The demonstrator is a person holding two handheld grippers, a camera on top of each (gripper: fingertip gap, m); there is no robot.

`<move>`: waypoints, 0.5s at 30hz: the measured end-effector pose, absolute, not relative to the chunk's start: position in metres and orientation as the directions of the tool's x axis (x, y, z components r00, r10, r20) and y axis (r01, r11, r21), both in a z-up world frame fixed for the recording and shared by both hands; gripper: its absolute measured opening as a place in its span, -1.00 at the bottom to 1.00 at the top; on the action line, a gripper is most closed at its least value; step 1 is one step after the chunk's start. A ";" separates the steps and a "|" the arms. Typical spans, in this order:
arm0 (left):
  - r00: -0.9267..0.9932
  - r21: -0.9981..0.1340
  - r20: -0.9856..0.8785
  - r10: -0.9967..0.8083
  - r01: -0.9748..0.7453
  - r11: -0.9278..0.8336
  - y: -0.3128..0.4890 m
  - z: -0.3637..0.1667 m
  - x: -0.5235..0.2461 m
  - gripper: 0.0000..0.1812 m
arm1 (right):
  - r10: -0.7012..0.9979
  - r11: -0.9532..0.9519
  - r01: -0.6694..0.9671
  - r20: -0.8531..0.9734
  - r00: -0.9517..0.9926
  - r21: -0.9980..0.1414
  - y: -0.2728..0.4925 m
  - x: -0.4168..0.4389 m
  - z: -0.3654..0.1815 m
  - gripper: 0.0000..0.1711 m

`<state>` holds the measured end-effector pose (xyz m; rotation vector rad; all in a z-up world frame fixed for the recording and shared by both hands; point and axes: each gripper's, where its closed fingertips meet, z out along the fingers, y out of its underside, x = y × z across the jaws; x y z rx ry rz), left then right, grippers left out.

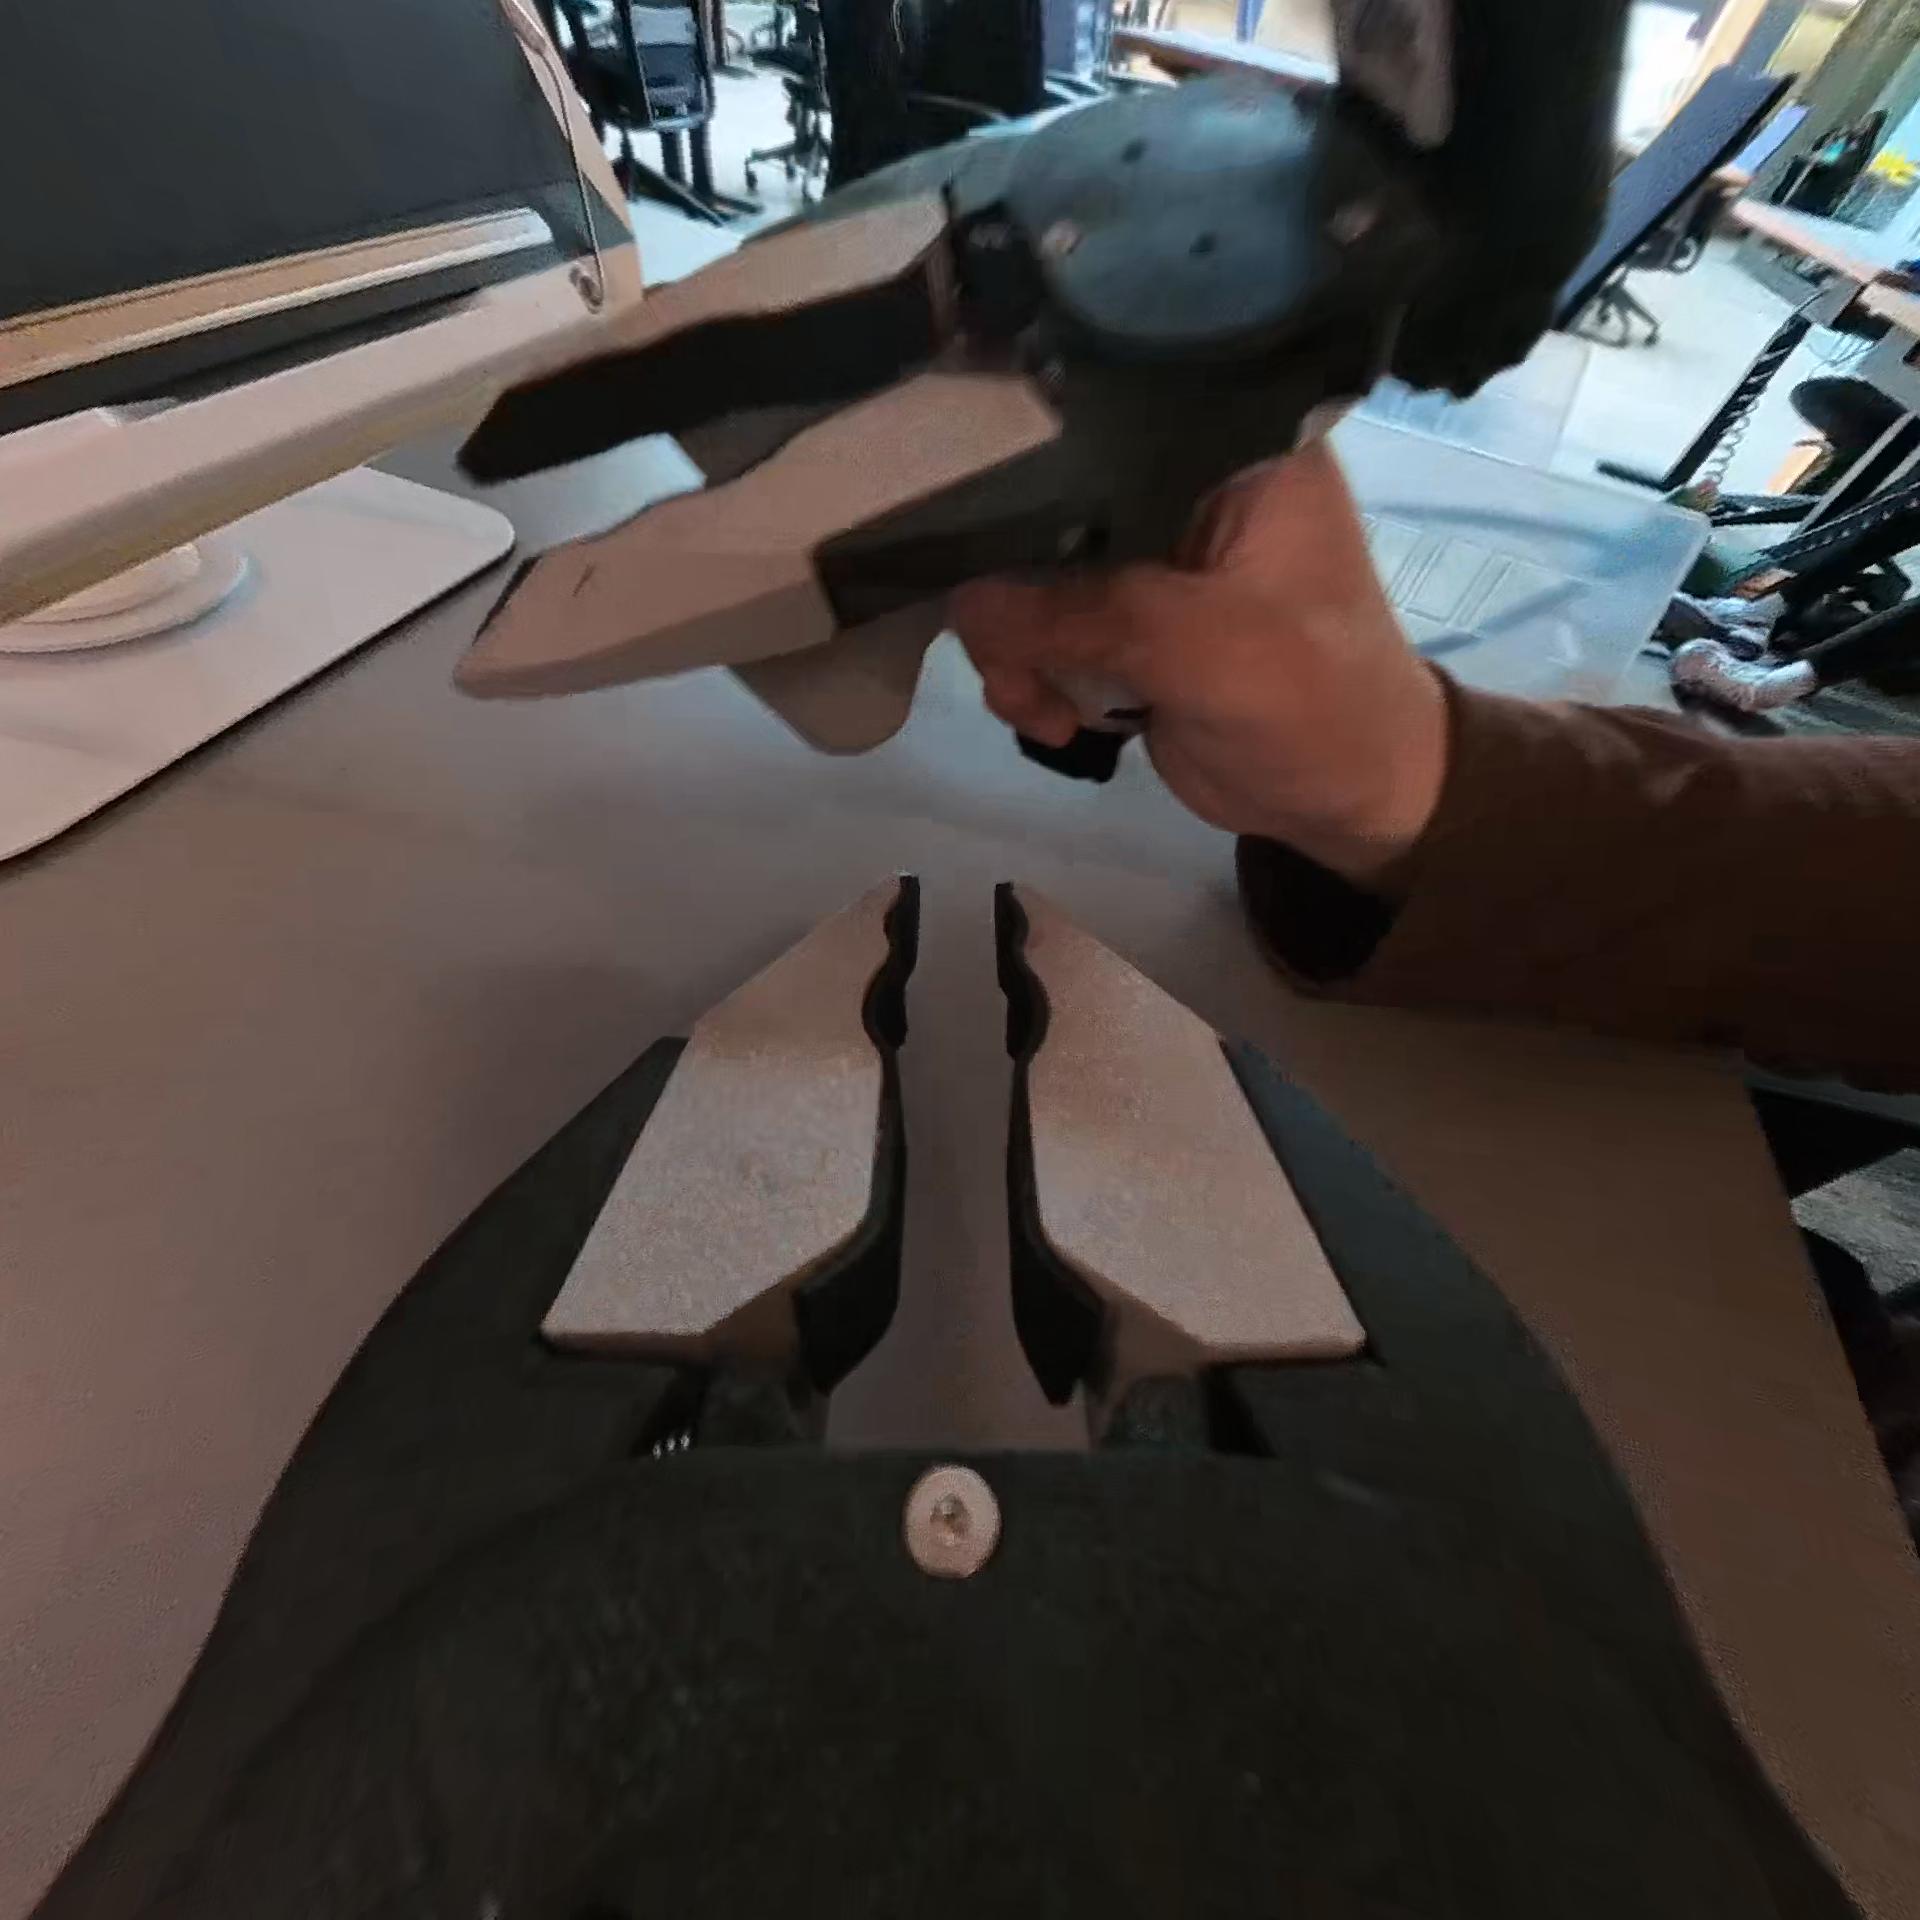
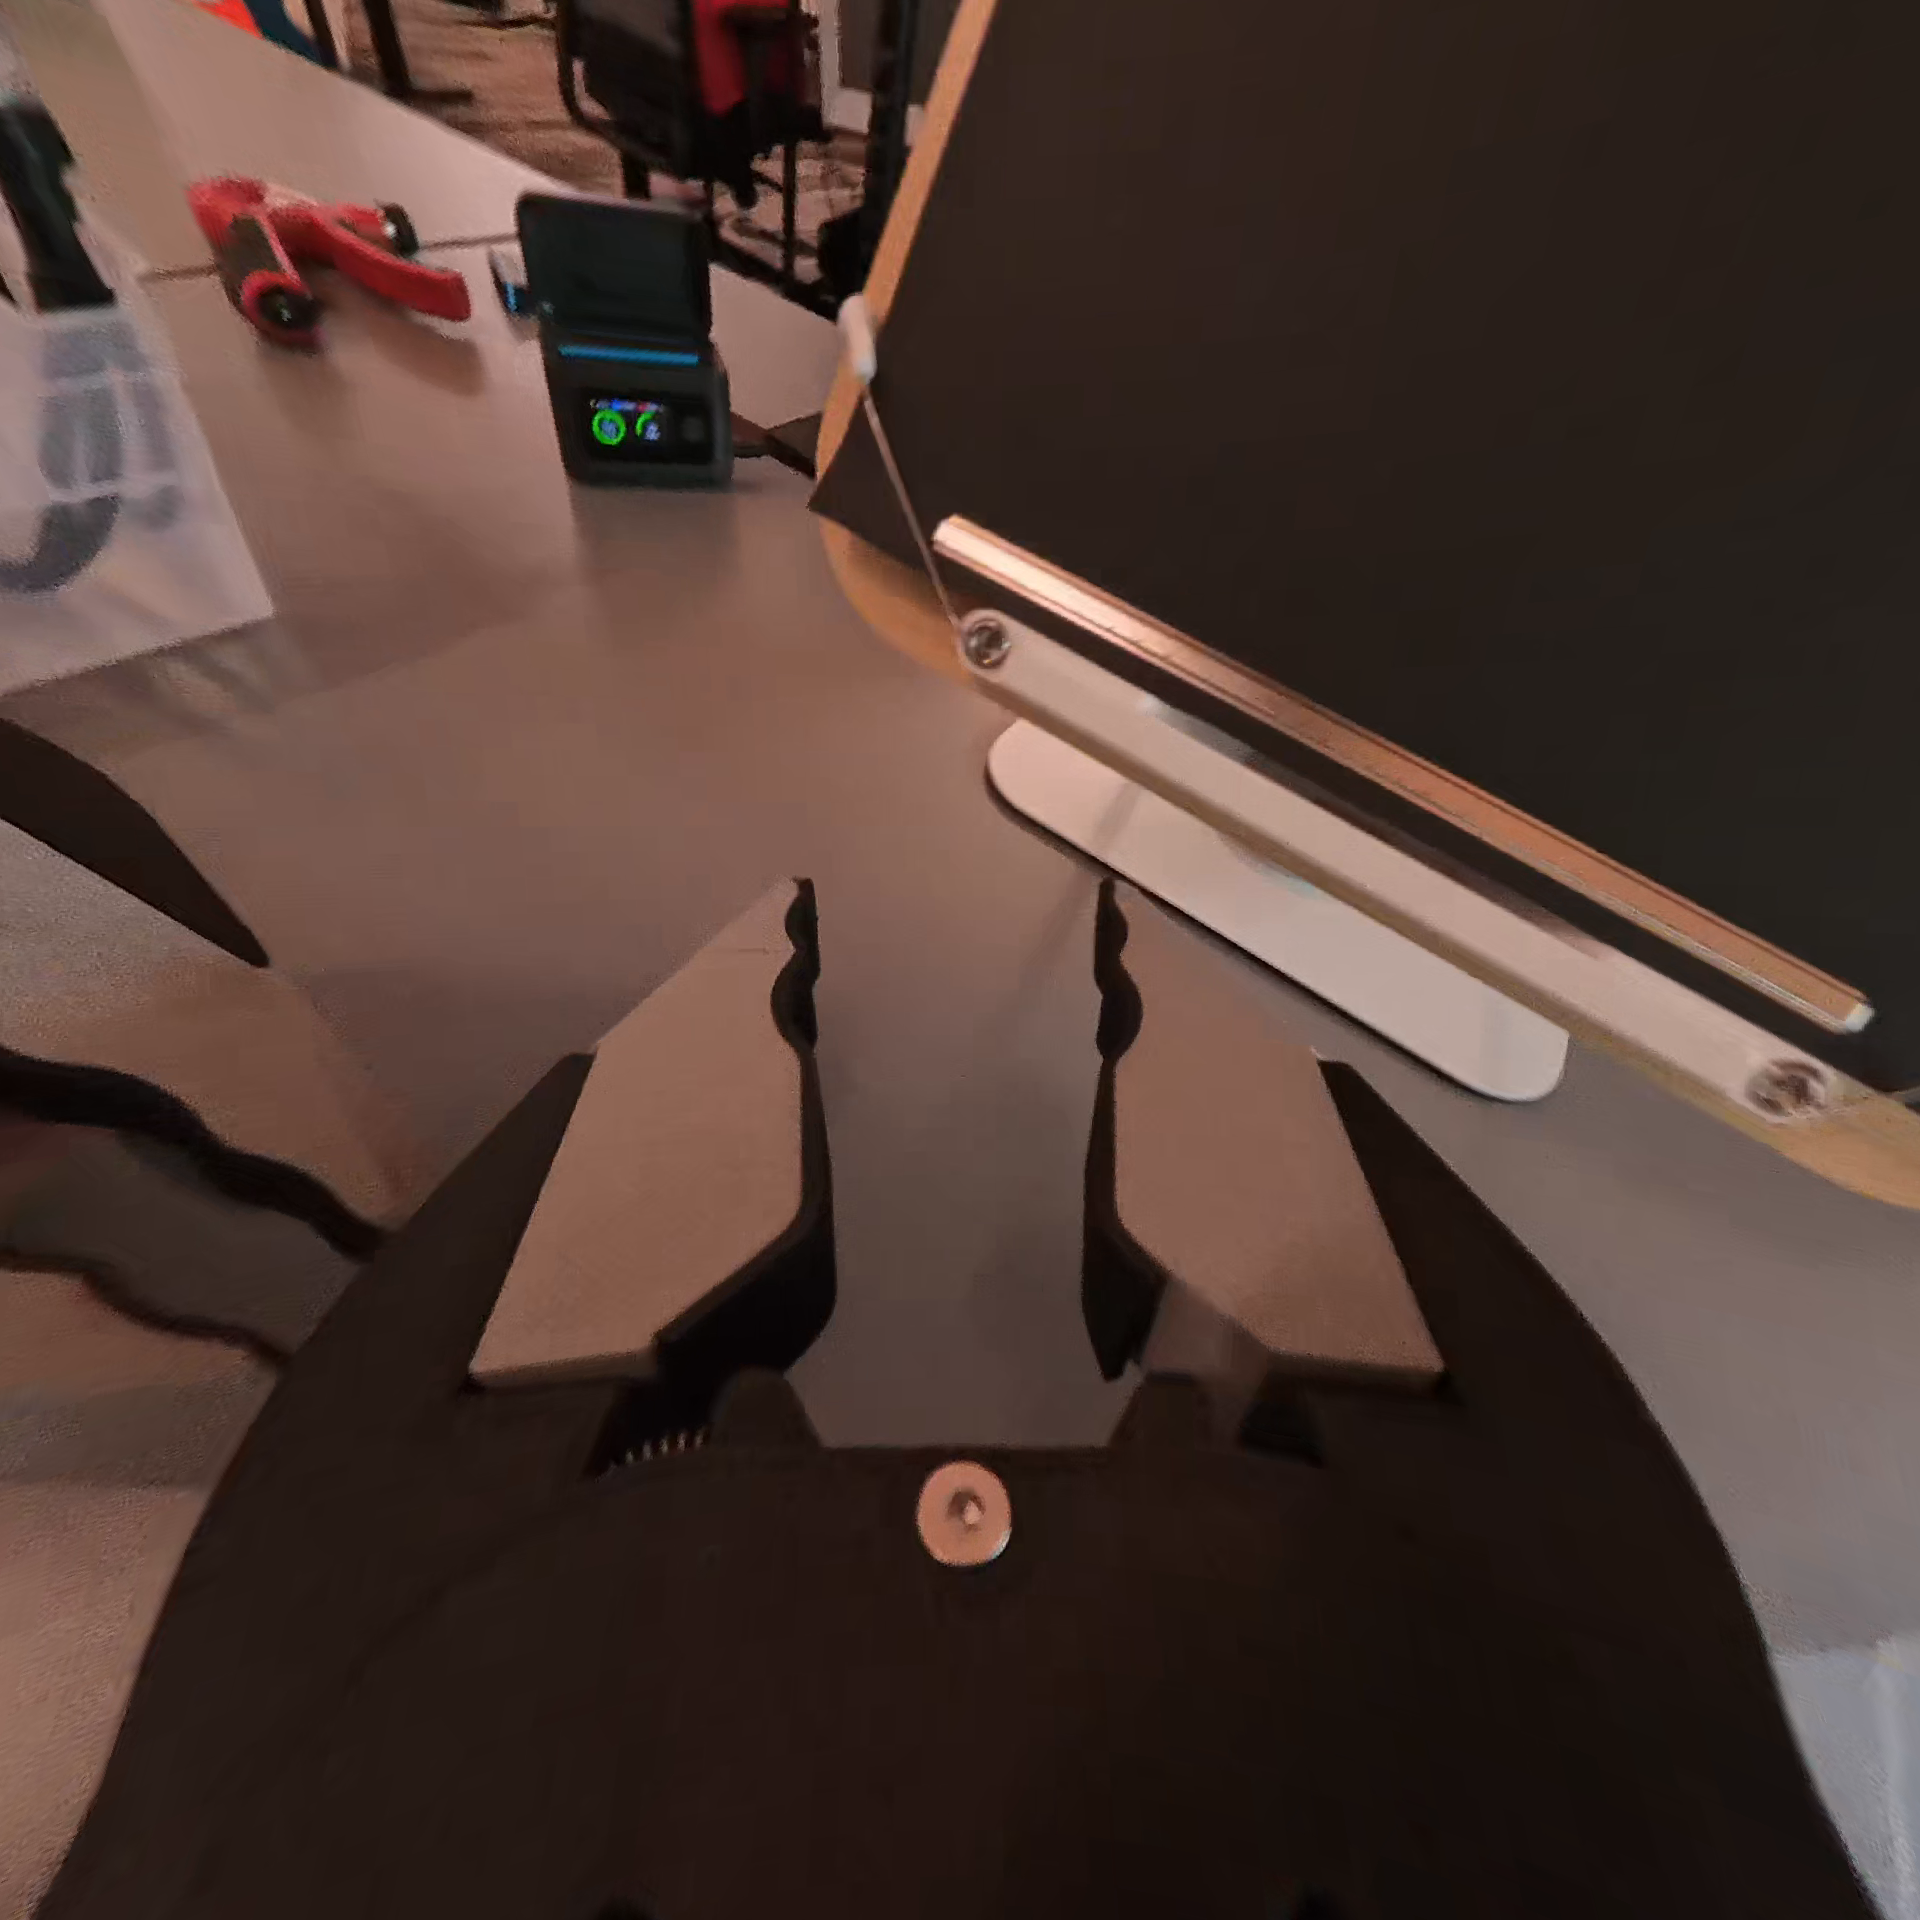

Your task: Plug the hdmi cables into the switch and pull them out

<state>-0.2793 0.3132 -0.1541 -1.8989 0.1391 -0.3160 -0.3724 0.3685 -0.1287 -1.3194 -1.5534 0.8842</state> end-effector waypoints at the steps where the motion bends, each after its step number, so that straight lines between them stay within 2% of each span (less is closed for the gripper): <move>1: 0.956 -0.936 0.145 -0.254 0.050 -0.347 0.314 -0.155 -0.278 -0.87 | 0.980 0.200 0.361 0.191 -0.061 -0.911 0.367 -0.376 -0.135 -0.38; 4: 0.957 -0.933 0.113 -0.266 0.010 -0.361 0.313 -0.158 -0.272 -0.87 | 0.965 0.263 0.389 0.244 -0.098 -0.883 0.361 -0.382 -0.149 -0.39; 9: 0.974 -0.922 0.045 -0.222 -0.045 -0.385 0.314 -0.163 -0.272 -0.82 | 0.956 0.288 0.409 0.235 -0.176 -0.866 0.343 -0.386 -0.163 -0.38; 15: 0.975 -0.905 0.142 -0.172 0.057 -0.422 0.274 -0.158 -0.260 -0.79 | 0.969 0.206 0.421 0.123 -0.216 -0.884 0.338 -0.387 -0.170 -0.37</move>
